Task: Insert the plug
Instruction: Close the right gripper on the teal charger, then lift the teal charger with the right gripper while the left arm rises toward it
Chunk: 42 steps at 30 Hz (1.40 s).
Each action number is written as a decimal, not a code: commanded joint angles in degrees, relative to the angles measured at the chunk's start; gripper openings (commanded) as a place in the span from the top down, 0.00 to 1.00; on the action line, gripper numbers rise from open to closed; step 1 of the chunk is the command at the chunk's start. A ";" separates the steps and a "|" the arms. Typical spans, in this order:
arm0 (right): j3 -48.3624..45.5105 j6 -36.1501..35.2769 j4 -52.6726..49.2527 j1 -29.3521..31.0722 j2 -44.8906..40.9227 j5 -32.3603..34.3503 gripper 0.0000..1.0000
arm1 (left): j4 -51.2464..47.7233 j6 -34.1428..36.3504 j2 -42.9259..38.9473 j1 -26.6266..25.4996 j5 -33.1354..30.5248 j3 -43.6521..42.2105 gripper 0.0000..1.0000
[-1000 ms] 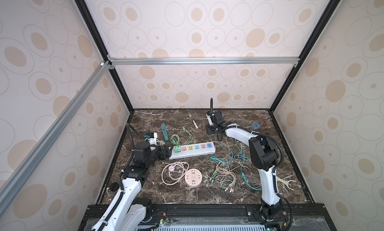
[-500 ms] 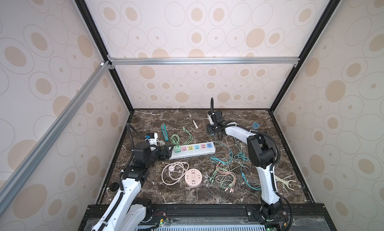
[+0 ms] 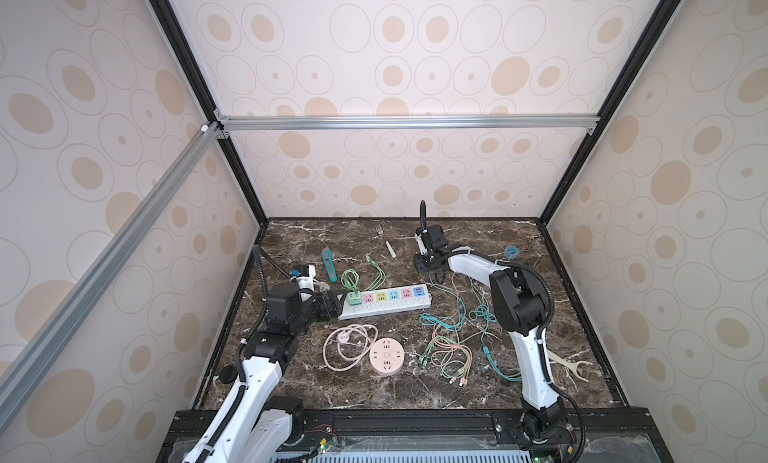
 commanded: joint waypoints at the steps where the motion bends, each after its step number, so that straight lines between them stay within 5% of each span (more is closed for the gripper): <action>1: 0.75 0.00 -0.64 -0.39 0.74 -0.35 0.61 | -0.43 1.41 -0.37 0.39 0.53 2.22 0.18; 13: -5.38 -6.64 2.57 -0.60 -5.06 -6.31 0.83 | 1.86 0.71 1.18 0.39 5.11 2.11 0.17; 22: -16.98 -16.04 5.32 -0.95 -18.29 -20.04 0.87 | 9.08 -1.40 1.18 0.21 17.78 1.41 0.14; 31: -18.70 -22.43 -1.99 -1.72 -28.54 -37.64 0.87 | 10.17 2.70 3.55 -0.65 28.90 5.08 0.16; 42: -20.54 -19.23 -3.45 -4.13 -36.99 -68.22 0.92 | 11.35 7.60 6.82 -5.80 36.82 10.23 0.16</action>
